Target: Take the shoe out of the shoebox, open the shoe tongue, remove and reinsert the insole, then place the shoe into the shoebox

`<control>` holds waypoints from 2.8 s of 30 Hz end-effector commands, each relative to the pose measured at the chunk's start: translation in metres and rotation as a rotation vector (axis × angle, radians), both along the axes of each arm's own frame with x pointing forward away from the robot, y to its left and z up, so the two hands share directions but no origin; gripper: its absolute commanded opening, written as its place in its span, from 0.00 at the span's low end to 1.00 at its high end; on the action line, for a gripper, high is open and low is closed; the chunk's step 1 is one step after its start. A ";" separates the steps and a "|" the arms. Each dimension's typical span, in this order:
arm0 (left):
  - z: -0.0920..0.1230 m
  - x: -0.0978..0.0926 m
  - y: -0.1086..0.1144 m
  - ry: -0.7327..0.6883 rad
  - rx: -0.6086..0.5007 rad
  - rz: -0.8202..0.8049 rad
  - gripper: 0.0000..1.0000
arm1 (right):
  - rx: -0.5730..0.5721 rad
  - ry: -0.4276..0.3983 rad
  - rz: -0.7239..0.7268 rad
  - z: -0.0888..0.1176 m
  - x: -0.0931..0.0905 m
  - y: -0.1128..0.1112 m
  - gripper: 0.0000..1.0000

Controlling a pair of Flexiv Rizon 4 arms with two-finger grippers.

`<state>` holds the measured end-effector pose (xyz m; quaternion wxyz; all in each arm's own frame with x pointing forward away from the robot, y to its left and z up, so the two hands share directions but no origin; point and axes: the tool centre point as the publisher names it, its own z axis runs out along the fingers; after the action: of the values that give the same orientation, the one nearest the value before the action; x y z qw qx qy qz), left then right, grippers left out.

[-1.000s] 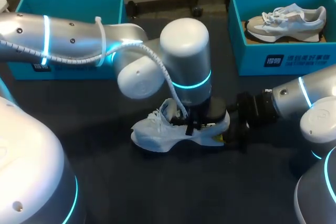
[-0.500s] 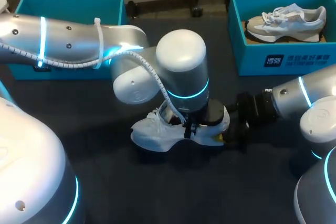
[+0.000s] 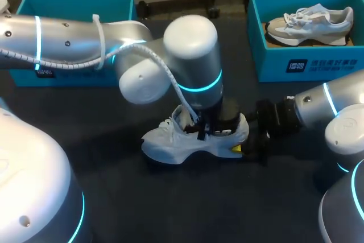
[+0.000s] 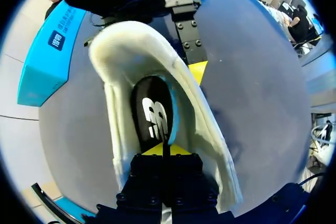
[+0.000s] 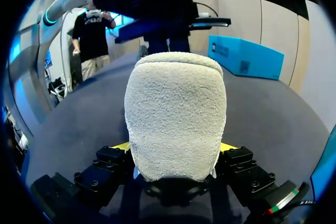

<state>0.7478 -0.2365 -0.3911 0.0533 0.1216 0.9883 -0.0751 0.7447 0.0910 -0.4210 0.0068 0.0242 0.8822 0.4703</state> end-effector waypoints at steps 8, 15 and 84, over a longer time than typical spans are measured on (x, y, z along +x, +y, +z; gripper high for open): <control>0.028 0.003 0.015 0.047 -0.012 -0.030 0.00 | -0.004 -0.001 0.000 -0.001 -0.001 0.000 0.00; 0.042 -0.001 0.023 0.085 -0.027 -0.038 0.00 | -0.004 -0.001 0.000 -0.001 -0.001 0.000 0.00; 0.066 -0.025 -0.026 -0.112 -0.332 0.064 0.44 | -0.004 -0.001 0.000 -0.001 -0.001 0.000 0.00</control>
<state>0.7245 -0.2632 -0.3181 0.1243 0.0846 0.9630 -0.2236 0.7443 0.0908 -0.4209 0.0067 0.0240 0.8823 0.4701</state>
